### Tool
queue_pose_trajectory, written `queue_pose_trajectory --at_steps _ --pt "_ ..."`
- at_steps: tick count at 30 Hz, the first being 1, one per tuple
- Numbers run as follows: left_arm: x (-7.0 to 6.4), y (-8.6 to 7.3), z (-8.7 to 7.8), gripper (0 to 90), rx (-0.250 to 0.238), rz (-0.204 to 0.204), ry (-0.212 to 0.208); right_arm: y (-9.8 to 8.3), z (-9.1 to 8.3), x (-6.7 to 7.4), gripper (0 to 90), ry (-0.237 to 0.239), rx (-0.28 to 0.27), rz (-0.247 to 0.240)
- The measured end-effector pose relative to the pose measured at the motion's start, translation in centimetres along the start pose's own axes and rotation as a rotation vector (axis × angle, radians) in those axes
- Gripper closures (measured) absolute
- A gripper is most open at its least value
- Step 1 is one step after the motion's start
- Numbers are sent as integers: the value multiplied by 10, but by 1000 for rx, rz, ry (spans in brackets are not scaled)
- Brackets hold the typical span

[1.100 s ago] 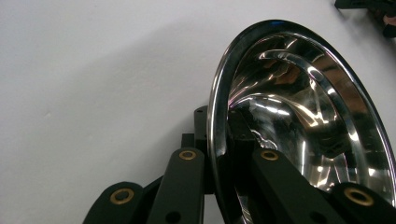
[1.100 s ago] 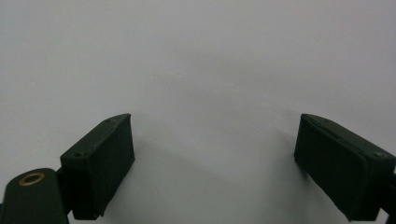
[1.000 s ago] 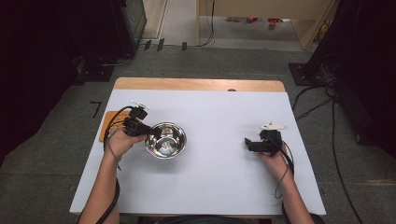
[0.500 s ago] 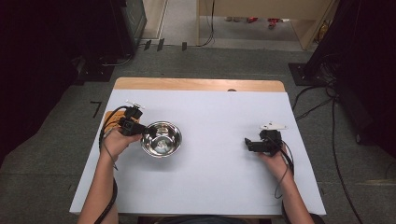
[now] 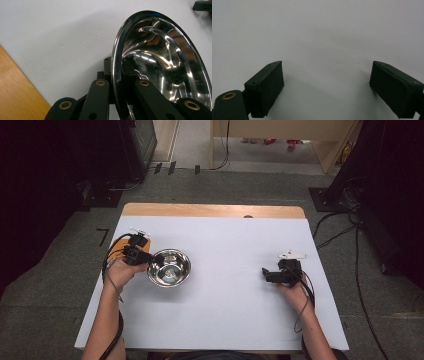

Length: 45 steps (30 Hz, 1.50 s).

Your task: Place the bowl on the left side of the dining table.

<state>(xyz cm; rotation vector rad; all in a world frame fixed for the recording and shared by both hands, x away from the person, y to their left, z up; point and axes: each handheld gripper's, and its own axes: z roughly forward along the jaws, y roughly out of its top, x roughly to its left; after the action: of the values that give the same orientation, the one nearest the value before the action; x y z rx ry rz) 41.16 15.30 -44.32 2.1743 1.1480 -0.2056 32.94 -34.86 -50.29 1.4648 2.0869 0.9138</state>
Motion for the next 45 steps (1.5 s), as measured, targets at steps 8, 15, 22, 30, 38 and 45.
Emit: queue_pose_trajectory --at_steps 8,15,22,30,38,45 --pt "4 -2 -3 876 -1 -12 14 0 0 0 114 0 0 0" --pt "7 -4 -8 876 -13 -24 26 0 0 0 114 0 0 0" --pt "9 -5 -15 876 -28 -27 34 0 0 0 114 0 0 0" --pt "14 -8 -21 876 -42 -41 39 0 0 0 114 0 0 0" --pt "18 -10 -25 875 -46 -58 56 0 0 0 114 0 0 0" --pt "23 -13 -29 875 -62 -83 55 0 0 0 114 0 0 0"
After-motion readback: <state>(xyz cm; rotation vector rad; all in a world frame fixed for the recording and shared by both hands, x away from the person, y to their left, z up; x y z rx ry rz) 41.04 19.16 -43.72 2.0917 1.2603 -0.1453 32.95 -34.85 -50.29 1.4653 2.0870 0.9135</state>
